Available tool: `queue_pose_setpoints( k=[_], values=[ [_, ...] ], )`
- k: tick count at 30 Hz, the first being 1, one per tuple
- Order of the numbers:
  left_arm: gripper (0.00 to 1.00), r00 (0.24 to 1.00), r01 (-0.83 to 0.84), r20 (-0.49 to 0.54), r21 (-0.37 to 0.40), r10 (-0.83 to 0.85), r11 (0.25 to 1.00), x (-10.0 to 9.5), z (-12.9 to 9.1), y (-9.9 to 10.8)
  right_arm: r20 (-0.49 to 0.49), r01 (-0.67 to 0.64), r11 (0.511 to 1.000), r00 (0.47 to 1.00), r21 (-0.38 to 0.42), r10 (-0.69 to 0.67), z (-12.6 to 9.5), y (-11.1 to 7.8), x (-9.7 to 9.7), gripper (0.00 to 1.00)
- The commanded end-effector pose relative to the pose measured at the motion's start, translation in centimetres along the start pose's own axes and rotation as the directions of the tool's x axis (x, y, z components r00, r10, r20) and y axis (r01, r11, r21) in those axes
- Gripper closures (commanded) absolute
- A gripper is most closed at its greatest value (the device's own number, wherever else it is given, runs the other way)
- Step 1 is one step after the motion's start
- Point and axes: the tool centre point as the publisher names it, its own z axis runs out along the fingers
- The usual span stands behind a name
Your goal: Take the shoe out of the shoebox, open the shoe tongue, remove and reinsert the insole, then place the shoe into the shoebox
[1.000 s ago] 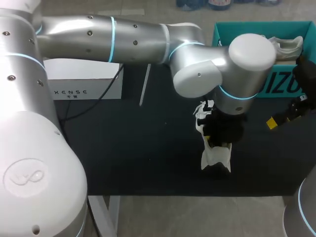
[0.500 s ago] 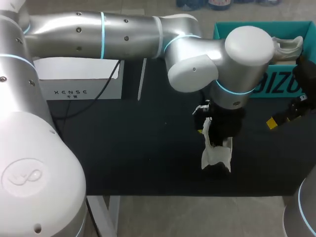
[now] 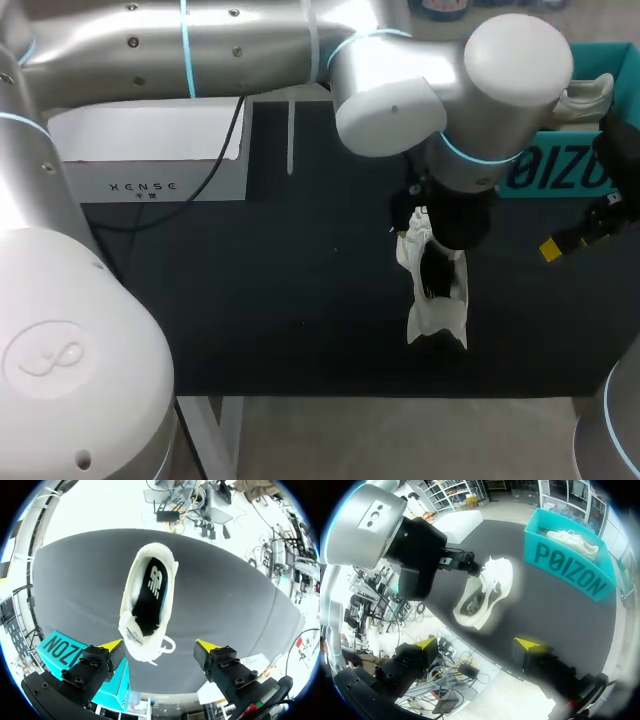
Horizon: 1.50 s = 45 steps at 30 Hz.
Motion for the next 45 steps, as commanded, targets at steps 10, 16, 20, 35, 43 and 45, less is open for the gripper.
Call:
queue_pose_setpoints(
  k=[10, 16, 20, 35, 43, 45],
  values=[
    [1.0, 1.0, 0.004, 0.011, 0.007, -0.005, 1.0, -0.8, 2.5, 1.5, 0.002, 0.0, 1.0, 1.0, -0.002, 0.0, 0.1, -0.1, 0.0, 0.0],
    [1.0, 1.0, 0.004, 0.01, 0.029, -0.004, 1.0, -1.3, 3.5, 0.9, 0.002, 0.0, 1.0, 1.0, -0.002, 0.0, 0.1, -0.1, 0.0, 0.0],
    [1.0, 1.0, 0.0, 0.008, 0.048, 0.0, 0.999, -1.2, 4.1, -0.3, 0.002, 0.0, 1.0, 1.0, -0.002, 0.0, 0.1, -0.1, 0.0, 0.0],
    [1.0, 0.97, 0.242, -0.062, 0.12, -0.236, 0.963, 1.8, 2.7, -3.8, 0.002, 0.0, 1.0, 1.0, -0.002, 0.0, 0.1, -0.1, 0.0, 0.0],
    [1.0, 0.843, 0.538, -0.112, 0.192, -0.526, 0.821, 5.0, 1.2, -6.1, 0.002, 0.0, 1.0, 1.0, -0.002, 0.0, 0.1, -0.1, 0.0, 0.0],
    [1.0, 0.815, 0.578, -0.117, 0.216, -0.567, 0.787, 5.6, 1.1, -6.7, 0.002, 0.0, 1.0, 1.0, -0.002, 0.0, 0.1, -0.1, 0.0, 0.0]
  ],
)
